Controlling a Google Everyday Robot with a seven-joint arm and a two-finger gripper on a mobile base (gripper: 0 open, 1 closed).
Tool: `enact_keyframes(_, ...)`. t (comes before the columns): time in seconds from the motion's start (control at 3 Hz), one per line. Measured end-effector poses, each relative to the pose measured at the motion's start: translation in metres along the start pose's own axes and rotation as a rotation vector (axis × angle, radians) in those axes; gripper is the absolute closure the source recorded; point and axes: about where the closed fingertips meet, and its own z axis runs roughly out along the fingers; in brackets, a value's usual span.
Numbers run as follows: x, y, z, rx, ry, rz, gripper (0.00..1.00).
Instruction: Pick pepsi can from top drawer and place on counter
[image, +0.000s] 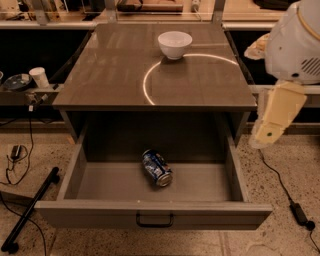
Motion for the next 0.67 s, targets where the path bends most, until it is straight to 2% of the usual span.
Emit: enact_keyframes(0.67,-0.048,0.013,0.007,-0.018,-0.064,-0.067,0.0)
